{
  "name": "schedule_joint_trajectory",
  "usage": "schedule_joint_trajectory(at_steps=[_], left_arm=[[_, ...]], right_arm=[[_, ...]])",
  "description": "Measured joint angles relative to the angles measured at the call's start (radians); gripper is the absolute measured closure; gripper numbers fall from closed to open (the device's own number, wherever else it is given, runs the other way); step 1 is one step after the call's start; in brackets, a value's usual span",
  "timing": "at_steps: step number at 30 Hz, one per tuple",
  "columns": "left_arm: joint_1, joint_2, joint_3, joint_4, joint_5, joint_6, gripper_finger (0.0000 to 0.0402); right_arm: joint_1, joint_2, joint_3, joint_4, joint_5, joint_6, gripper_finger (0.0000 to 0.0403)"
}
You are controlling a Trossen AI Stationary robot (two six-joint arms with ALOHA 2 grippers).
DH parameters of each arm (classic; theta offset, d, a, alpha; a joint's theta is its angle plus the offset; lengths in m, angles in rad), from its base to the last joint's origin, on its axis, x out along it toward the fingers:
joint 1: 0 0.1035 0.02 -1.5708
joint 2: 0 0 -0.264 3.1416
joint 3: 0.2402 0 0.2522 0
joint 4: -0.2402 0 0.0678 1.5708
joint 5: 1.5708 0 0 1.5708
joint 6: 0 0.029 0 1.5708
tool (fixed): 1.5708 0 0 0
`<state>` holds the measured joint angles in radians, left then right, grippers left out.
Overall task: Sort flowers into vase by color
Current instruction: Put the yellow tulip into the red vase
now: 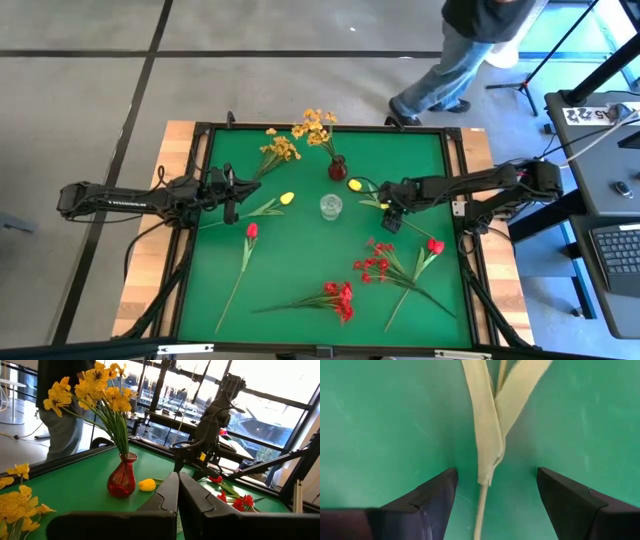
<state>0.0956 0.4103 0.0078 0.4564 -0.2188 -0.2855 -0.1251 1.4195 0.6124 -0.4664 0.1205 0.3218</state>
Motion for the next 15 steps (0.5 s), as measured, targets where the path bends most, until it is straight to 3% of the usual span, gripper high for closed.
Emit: schedule_joint_trajectory(at_steps=[3,6,15], left_arm=[[0.000,0.000,0.000,0.000,0.000,0.000,0.0401],[0.000,0.000,0.000,0.000,0.000,0.000,0.0401],[0.000,0.000,0.000,0.000,0.000,0.000,0.0401]], right_arm=[[0.001,0.023,0.000,0.005,0.006,-0.003,0.0138],[0.002,0.025,0.000,0.011,0.004,-0.009,0.0180],[0.001,0.020,-0.002,0.050,-0.004,-0.022,0.0384]])
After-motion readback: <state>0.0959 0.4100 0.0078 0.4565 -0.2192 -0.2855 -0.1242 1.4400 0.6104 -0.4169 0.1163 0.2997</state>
